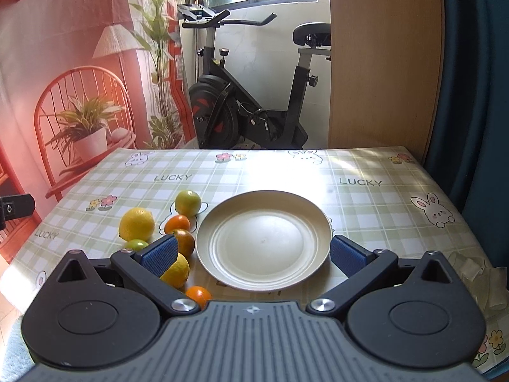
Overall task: Organize fruits
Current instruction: 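Lower both grippers toward the fruits beside the white plate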
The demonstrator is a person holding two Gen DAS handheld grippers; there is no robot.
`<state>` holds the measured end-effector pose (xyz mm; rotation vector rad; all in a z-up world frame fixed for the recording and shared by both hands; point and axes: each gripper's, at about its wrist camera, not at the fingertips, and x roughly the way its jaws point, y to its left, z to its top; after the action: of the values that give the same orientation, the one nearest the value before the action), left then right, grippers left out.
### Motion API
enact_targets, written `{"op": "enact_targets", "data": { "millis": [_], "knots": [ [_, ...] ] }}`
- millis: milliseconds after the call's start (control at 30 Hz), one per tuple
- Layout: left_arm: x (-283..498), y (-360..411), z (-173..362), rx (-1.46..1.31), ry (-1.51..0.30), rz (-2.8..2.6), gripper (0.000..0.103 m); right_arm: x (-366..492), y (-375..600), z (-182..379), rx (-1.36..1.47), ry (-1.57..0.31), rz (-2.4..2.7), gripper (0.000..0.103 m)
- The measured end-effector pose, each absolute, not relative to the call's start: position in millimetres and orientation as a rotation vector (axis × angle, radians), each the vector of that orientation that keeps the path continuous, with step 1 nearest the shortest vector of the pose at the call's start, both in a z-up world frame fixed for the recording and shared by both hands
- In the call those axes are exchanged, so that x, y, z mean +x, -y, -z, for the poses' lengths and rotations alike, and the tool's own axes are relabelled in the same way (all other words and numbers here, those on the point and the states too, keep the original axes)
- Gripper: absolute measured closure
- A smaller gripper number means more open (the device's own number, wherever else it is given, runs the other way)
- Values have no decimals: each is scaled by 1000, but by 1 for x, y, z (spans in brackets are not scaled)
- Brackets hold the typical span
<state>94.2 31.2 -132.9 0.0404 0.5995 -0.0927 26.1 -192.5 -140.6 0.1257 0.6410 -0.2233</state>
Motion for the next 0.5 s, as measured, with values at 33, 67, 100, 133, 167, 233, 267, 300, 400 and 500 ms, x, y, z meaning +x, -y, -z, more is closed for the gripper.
{"op": "enact_targets", "data": {
  "millis": [33,67,100,133,167,233,267,300,400,500],
  "knots": [
    [96,-32,137,41,-606,98,7,28,190,144,114,-647,226,0],
    [98,-31,141,49,-607,102,7,29,190,148,107,-650,223,0],
    [98,-30,147,65,-604,103,7,31,189,151,107,-654,217,0],
    [99,-28,150,76,-605,105,7,34,190,154,115,-662,208,0],
    [100,-27,153,82,-607,108,7,36,192,156,123,-672,197,0],
    [105,-25,158,85,-623,126,8,39,193,162,135,-687,177,0],
    [107,-24,161,86,-631,134,8,40,193,165,130,-695,177,0],
    [109,-23,164,87,-643,144,8,42,191,168,121,-704,176,0],
    [114,-22,171,86,-668,161,8,46,190,175,115,-724,159,0],
    [120,-22,177,75,-699,171,10,50,190,181,106,-733,155,0]
  ]
}}
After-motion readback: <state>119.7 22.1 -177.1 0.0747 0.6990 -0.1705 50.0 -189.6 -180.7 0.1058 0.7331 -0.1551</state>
